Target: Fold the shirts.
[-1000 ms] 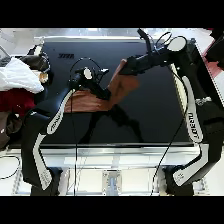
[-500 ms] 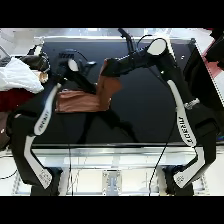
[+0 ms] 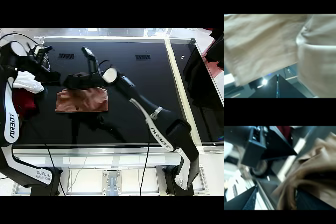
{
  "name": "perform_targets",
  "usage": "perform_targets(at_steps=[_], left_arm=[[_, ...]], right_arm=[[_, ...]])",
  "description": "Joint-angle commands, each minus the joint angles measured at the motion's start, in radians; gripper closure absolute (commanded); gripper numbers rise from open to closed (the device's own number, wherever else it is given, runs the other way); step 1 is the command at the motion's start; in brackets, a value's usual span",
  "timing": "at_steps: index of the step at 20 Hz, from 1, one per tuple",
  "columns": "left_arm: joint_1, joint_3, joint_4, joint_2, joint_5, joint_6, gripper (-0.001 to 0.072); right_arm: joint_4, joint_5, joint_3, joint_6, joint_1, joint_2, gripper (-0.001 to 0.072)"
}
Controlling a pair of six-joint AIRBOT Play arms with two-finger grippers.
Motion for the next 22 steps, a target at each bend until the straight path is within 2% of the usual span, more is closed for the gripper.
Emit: perform_targets(at_steps=[1,3,4,6,8,10,12,13,14,16,20,22], left_arm=[[0.041,0.000,0.002,0.018,-0.027,0.004,0.0697],[0.040,0.000,0.001,0.018,-0.027,0.004,0.0697],[0.040,0.000,0.002,0.018,-0.027,0.005,0.0697],[0.041,0.000,0.002,0.018,-0.027,0.005,0.0697],[0.041,0.000,0.002,0.018,-0.027,0.020,0.0697],[0.041,0.000,0.002,0.018,-0.027,0.023,0.0697],[0.041,0.000,0.002,0.018,-0.026,0.023,0.0697],[0.041,0.000,0.002,0.018,-0.026,0.023,0.0697],[0.041,0.000,0.002,0.018,-0.026,0.023,0.0697],[0.041,0.000,0.002,0.018,-0.023,0.023,0.0697],[0.041,0.000,0.002,0.018,-0.023,0.023,0.0697],[0.041,0.000,0.002,0.018,-0.023,0.023,0.0696]], right_arm=[[0.005,-0.217,0.012,0.011,0.056,-0.017,0.0209],[-0.009,-0.164,0.015,0.012,0.013,-0.003,0.0209],[-0.042,-0.087,0.015,0.012,-0.024,0.007,0.0210],[-0.168,0.154,0.015,0.023,-0.129,0.026,0.0211],[-0.298,0.347,0.005,0.106,-0.246,0.027,0.0210],[-0.354,0.381,-0.047,0.175,-0.338,0.023,0.0207],[-0.337,0.379,-0.096,0.209,-0.389,-0.003,0.0201],[-0.305,0.383,-0.119,0.214,-0.403,-0.026,0.0134],[-0.258,0.389,-0.133,0.214,-0.410,-0.051,0.0116],[-0.158,0.414,-0.137,0.208,-0.411,-0.118,0.0117],[0.077,0.419,-0.135,0.127,-0.404,-0.214,0.0118],[0.125,0.415,-0.135,0.117,-0.403,-0.238,0.0118]])
